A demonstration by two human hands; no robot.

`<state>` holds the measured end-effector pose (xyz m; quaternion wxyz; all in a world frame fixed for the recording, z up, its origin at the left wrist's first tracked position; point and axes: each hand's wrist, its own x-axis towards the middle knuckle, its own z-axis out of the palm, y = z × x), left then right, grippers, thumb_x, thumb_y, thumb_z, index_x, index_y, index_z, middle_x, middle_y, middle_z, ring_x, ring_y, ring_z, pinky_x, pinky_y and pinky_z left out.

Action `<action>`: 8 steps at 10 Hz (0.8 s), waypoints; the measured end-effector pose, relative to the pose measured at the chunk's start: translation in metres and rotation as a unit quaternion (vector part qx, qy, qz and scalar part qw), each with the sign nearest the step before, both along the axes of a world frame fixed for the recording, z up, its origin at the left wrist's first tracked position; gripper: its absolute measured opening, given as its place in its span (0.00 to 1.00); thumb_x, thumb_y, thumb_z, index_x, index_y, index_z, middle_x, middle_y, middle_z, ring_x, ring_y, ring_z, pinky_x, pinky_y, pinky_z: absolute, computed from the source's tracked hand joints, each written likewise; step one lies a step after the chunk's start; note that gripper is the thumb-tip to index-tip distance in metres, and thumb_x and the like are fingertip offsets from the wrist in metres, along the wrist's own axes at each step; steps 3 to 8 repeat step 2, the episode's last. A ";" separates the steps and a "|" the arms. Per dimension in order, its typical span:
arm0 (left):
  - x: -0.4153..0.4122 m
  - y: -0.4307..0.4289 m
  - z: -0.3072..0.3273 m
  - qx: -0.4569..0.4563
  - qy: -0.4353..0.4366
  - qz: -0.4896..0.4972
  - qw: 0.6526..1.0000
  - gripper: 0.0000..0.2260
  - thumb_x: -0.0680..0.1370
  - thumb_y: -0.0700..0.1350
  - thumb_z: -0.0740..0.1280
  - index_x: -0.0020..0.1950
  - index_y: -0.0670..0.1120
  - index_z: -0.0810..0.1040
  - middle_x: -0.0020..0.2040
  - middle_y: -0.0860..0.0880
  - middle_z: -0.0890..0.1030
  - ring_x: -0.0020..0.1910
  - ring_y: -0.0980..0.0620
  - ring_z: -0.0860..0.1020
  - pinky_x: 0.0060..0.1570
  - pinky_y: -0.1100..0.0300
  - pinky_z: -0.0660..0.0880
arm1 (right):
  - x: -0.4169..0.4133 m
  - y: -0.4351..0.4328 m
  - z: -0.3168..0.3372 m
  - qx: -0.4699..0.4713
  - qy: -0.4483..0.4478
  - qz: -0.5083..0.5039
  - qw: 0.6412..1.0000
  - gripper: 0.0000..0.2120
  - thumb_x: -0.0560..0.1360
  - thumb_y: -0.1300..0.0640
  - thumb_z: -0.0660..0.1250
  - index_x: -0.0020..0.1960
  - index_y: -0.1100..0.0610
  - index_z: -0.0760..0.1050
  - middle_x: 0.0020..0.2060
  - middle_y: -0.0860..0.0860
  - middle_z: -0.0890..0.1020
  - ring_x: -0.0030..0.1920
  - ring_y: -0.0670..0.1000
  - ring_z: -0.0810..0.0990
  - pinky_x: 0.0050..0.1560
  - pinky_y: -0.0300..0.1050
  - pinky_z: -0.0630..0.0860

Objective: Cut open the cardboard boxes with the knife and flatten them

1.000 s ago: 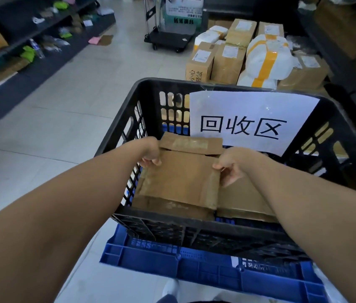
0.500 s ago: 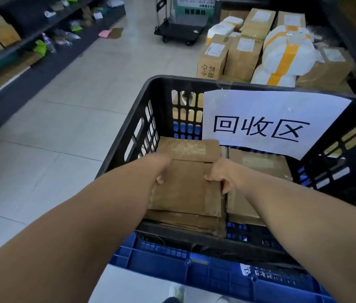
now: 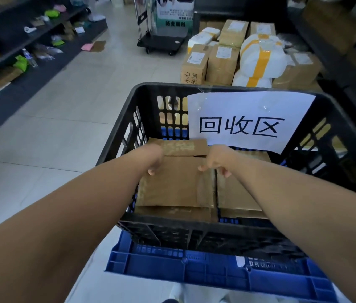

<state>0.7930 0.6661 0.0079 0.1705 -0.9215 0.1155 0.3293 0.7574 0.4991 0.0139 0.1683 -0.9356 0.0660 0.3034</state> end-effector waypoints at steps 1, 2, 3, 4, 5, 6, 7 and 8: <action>0.002 0.001 0.007 -0.042 -0.064 -0.044 0.996 0.14 0.77 0.41 0.69 0.60 0.37 0.76 0.45 0.47 0.77 0.50 0.46 0.79 0.47 0.59 0.76 | 0.001 0.005 0.015 -0.066 -0.026 0.019 0.997 0.10 0.79 0.56 0.64 0.43 0.61 0.71 0.52 0.59 0.79 0.54 0.58 0.78 0.47 0.45 0.75; -0.005 -0.001 0.022 -0.066 -0.075 -0.064 0.993 0.12 0.76 0.41 0.69 0.56 0.37 0.76 0.37 0.48 0.72 0.45 0.45 0.77 0.42 0.58 0.73 | 0.007 0.013 0.016 -0.100 -0.057 0.020 0.993 0.07 0.78 0.59 0.63 0.44 0.61 0.68 0.38 0.53 0.71 0.44 0.54 0.74 0.35 0.42 0.71; -0.005 -0.001 0.022 -0.066 -0.075 -0.064 0.993 0.12 0.76 0.41 0.69 0.56 0.37 0.76 0.37 0.48 0.72 0.45 0.45 0.77 0.42 0.58 0.73 | 0.007 0.013 0.016 -0.100 -0.057 0.020 0.993 0.07 0.78 0.59 0.63 0.44 0.61 0.68 0.38 0.53 0.71 0.44 0.54 0.74 0.35 0.42 0.71; -0.005 -0.001 0.022 -0.066 -0.075 -0.064 0.993 0.12 0.76 0.41 0.69 0.56 0.37 0.76 0.37 0.48 0.72 0.45 0.45 0.77 0.42 0.58 0.73 | 0.007 0.013 0.016 -0.100 -0.057 0.020 0.993 0.07 0.78 0.59 0.63 0.44 0.61 0.68 0.38 0.53 0.71 0.44 0.54 0.74 0.35 0.42 0.71; -0.005 -0.001 0.022 -0.066 -0.075 -0.064 0.993 0.12 0.76 0.41 0.69 0.56 0.37 0.76 0.37 0.48 0.72 0.45 0.45 0.77 0.42 0.58 0.73 | 0.007 0.013 0.016 -0.100 -0.057 0.020 0.993 0.07 0.78 0.59 0.63 0.44 0.61 0.68 0.38 0.53 0.71 0.44 0.54 0.74 0.35 0.42 0.71; -0.005 -0.001 0.022 -0.066 -0.075 -0.064 0.993 0.12 0.76 0.41 0.69 0.56 0.37 0.76 0.37 0.48 0.72 0.45 0.45 0.77 0.42 0.58 0.73 | 0.007 0.013 0.016 -0.100 -0.057 0.020 0.993 0.07 0.78 0.59 0.63 0.44 0.61 0.68 0.38 0.53 0.71 0.44 0.54 0.74 0.35 0.42 0.71; -0.005 -0.001 0.022 -0.066 -0.075 -0.064 0.993 0.12 0.76 0.41 0.69 0.56 0.37 0.76 0.37 0.48 0.72 0.45 0.45 0.77 0.42 0.58 0.73 | 0.007 0.013 0.016 -0.100 -0.057 0.020 0.993 0.07 0.78 0.59 0.63 0.44 0.61 0.68 0.38 0.53 0.71 0.44 0.54 0.74 0.35 0.42 0.71; -0.005 -0.001 0.022 -0.066 -0.075 -0.064 0.993 0.12 0.76 0.41 0.69 0.56 0.37 0.76 0.37 0.48 0.72 0.45 0.45 0.77 0.42 0.58 0.73 | 0.007 0.013 0.016 -0.100 -0.057 0.020 0.993 0.07 0.78 0.59 0.63 0.44 0.61 0.68 0.38 0.53 0.71 0.44 0.54 0.74 0.35 0.42 0.71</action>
